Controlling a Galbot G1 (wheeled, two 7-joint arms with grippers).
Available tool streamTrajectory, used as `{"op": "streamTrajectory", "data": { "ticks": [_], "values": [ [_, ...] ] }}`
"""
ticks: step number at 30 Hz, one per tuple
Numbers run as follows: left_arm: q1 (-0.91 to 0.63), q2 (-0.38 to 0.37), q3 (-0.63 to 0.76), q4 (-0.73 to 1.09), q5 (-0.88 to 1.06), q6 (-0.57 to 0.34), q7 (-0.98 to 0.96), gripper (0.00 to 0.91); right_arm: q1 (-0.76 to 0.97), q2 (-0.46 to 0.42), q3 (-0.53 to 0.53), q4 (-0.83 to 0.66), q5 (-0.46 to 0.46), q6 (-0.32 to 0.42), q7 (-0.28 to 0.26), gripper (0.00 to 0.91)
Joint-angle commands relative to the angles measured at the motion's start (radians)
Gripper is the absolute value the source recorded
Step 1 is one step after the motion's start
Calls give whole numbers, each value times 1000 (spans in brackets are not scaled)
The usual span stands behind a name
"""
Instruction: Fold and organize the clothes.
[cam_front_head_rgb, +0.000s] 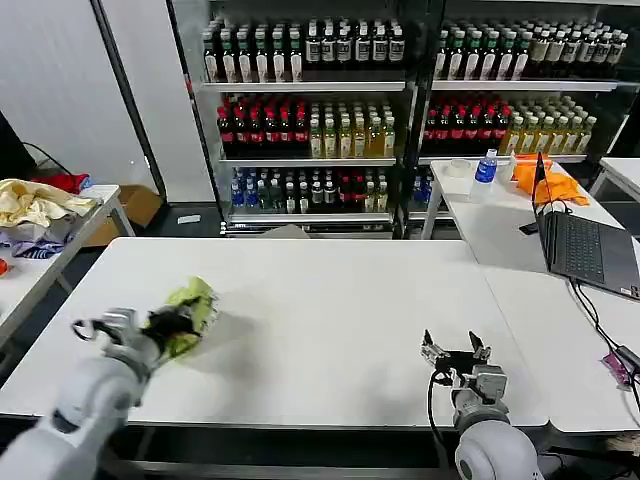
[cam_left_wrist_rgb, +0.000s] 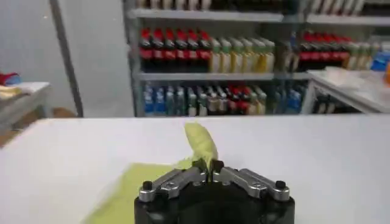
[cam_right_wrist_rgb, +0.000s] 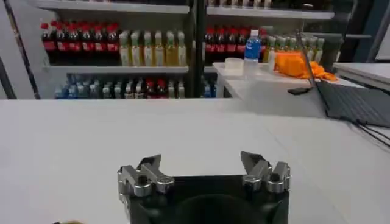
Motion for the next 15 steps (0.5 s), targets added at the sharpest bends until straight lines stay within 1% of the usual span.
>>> {"op": "streamTrajectory", "data": {
  "ticks": [1, 6, 11, 15],
  "values": [
    [-102, -242, 321, -16, 164, 0, -102, 20, -28, 15, 9, -3, -46, 6, -4, 907],
    [-171, -322, 403, 60, 169, 0, -120, 20, -30, 14, 17, -6, -47, 8, -5, 907],
    [-241, -430, 466, 208, 211, -4, -146, 20, -22, 15, 17, -6, -48, 7, -4, 907],
    [-281, -482, 497, 292, 235, -23, -153, 20, -20, 11, 21, -8, -48, 7, -4, 907]
  ]
}}
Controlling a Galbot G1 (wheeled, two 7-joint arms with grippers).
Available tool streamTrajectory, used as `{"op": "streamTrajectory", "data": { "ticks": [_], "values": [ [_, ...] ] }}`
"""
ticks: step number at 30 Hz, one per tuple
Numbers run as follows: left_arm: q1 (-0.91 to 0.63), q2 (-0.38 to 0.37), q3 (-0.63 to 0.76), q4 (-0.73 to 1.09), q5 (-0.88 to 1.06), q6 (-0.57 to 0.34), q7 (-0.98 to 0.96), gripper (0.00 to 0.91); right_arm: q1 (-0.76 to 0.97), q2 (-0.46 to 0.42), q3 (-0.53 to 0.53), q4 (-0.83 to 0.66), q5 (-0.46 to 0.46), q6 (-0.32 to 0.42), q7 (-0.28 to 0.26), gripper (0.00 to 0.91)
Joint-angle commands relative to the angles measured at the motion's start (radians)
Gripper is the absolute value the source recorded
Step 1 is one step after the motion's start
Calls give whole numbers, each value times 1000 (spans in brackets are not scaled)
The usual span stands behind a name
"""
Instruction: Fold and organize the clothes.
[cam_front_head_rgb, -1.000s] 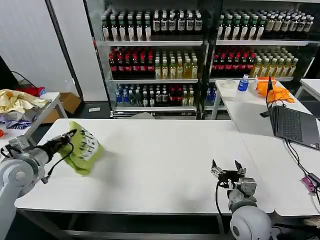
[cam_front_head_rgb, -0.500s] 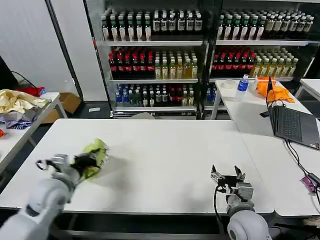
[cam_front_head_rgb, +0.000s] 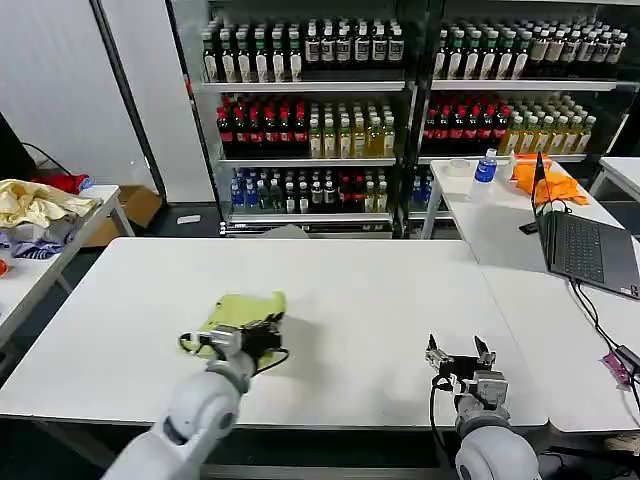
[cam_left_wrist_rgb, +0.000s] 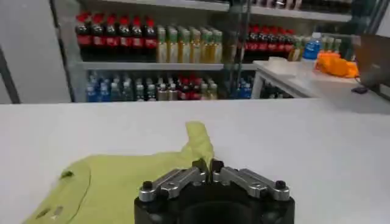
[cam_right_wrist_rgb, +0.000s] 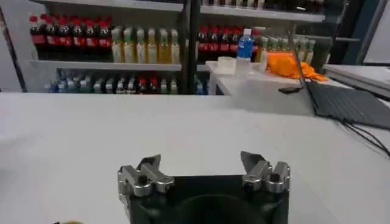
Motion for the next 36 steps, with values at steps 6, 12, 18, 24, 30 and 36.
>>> {"op": "streamTrajectory", "data": {
  "ticks": [6, 12, 18, 24, 30, 36],
  "values": [
    [-225, -289, 195, 306, 73, -48, -53, 20, 0, 3, 8, -3, -15, 2, -2, 907],
    [-276, -322, 207, 361, 24, -127, -10, 907, 4, 10, -1, -7, -34, 6, -8, 907],
    [-199, -297, 204, 232, -53, -278, 105, 907, 5, 15, -4, -2, -45, 17, -9, 907],
    [-36, -180, 73, 28, -138, -352, 165, 907, -8, 10, -5, 14, -85, 74, -43, 907],
    [120, -6, -148, -73, -9, -362, 171, 907, -38, -7, 3, 41, -108, 205, -107, 907],
    [230, 63, -299, -116, 30, -351, 188, 907, -74, 4, 6, 64, -138, 248, -125, 907]
  ]
}}
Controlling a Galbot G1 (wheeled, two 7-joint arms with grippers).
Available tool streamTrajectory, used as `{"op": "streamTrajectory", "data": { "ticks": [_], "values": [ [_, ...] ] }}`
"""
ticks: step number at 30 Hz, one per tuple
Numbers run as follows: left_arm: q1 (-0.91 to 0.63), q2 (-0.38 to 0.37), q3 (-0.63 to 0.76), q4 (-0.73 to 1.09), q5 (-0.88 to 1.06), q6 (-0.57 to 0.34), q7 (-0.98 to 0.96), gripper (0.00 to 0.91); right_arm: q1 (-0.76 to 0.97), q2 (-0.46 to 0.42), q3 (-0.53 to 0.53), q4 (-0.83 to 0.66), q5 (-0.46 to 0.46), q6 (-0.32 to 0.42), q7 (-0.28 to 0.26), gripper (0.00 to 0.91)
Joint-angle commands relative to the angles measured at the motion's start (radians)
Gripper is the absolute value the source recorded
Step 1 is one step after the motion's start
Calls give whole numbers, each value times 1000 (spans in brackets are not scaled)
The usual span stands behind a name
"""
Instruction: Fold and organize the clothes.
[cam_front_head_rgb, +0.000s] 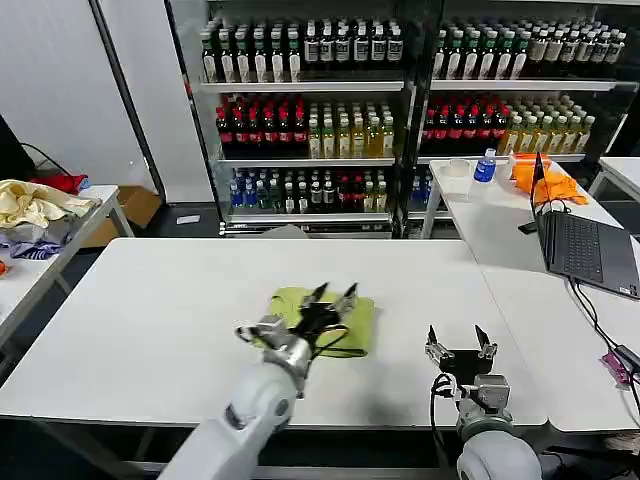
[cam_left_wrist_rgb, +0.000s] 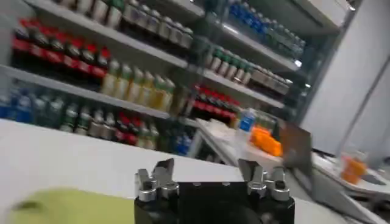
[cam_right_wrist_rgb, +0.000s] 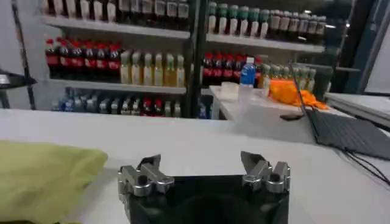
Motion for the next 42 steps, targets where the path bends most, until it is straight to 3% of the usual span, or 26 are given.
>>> {"op": "streamTrajectory", "data": {
  "ticks": [1, 8, 14, 16, 22, 29, 36, 38, 40, 42],
  "values": [
    [246, 185, -309, -166, 90, -51, 59, 907, -45, 4, 1, 39, -44, 119, -50, 907],
    [259, 181, -366, -163, 96, -26, 48, 907, -9, -1, -18, -1, -32, 96, -36, 907],
    [266, 189, -387, -150, 98, -26, 49, 907, 152, 53, -102, -122, 29, -12, 9, 907],
    [266, 191, -389, -142, 100, -27, 50, 907, 246, 89, -139, -218, 67, -81, 44, 907],
    [267, 188, -394, -135, 101, -26, 50, 907, 389, 161, -206, -344, 213, -155, 90, 907],
    [267, 181, -388, -138, 103, -16, 47, 907, 449, 204, -216, -411, 403, -157, 111, 907],
    [265, 183, -386, -136, 99, -12, 46, 907, 493, 241, -212, -487, 532, -158, 135, 907],
    [264, 181, -382, -135, 99, -10, 46, 907, 498, 251, -215, -500, 543, -158, 142, 756],
    [263, 180, -379, -134, 99, -10, 46, 907, 501, 259, -219, -508, 553, -157, 157, 10],
    [261, 178, -377, -135, 99, -8, 45, 907, 504, 268, -221, -512, 572, -157, 168, 0]
  ]
}}
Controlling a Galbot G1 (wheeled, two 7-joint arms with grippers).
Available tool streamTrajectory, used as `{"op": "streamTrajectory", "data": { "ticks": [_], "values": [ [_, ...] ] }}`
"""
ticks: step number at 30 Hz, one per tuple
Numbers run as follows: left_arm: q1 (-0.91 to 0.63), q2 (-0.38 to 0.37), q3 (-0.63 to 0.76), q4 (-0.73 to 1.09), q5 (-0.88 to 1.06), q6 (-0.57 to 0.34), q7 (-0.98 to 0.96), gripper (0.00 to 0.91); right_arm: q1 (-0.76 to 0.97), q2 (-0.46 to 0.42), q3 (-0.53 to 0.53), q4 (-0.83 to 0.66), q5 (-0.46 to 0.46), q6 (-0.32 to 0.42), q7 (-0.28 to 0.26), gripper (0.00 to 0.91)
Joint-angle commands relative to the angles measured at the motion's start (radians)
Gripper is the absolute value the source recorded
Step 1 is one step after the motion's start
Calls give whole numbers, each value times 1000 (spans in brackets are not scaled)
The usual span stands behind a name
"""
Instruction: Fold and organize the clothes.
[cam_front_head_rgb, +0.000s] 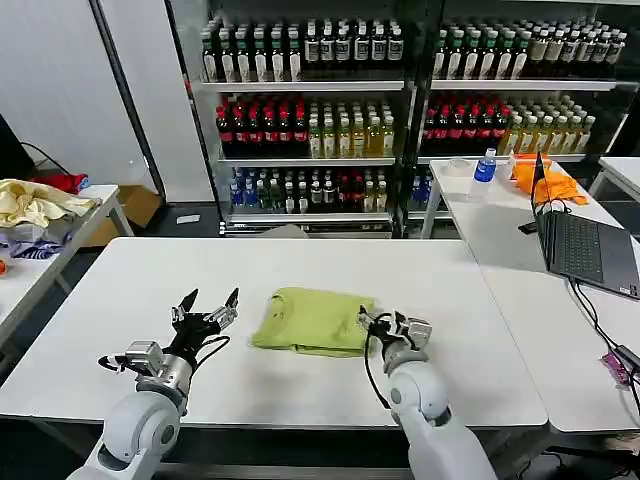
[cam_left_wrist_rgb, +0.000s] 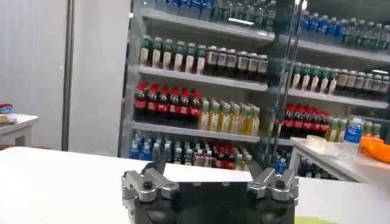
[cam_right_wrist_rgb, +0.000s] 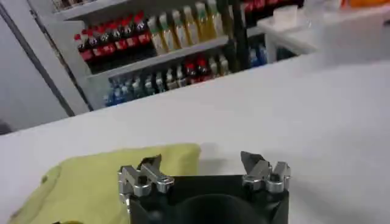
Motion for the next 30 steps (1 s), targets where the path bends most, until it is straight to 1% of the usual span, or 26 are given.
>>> {"op": "streamTrajectory", "data": {
  "ticks": [1, 6, 14, 18, 19, 20, 21, 22, 23, 24, 28, 30],
  "values": [
    [3, 1, -3, -2, 2, 5, 1, 907, 82, 63, -27, -110, 185, -25, 49, 0],
    [4, 3, -4, -4, -1, 6, 1, 907, 95, 65, -18, -134, 194, -24, 64, 0],
    [14, -7, -6, -9, -16, 19, -1, 907, 127, 63, 3, -174, 165, -22, 45, 0],
    [12, -6, -1, -11, -17, 21, -1, 907, 160, 69, 5, -218, 117, -22, 15, 0],
    [12, -6, 2, -12, -17, 22, -1, 907, 162, 69, 5, -222, 113, -22, 15, 0],
    [12, -5, 4, -12, -17, 22, -1, 907, 171, 70, 5, -240, 55, -20, -16, 0],
    [12, -5, 6, -13, -17, 22, -1, 907, 174, 69, 4, -244, 30, -21, -29, 0],
    [13, -4, 7, -12, -16, 22, -1, 907, 173, 65, 1, -242, -13, -22, -44, 131],
    [13, -5, 8, -12, -16, 22, 0, 907, 167, 57, -3, -229, -46, -22, -73, 675],
    [13, -5, 9, -12, -16, 22, 0, 907, 152, 46, -8, -205, -99, -21, -102, 907],
    [16, -2, 10, -11, -16, 20, 3, 907, 56, -14, -21, -89, -276, -14, -161, 907],
    [19, 1, 15, -13, -15, 20, 4, 907, -2, -32, -20, -61, -368, 27, -180, 907]
  ]
}}
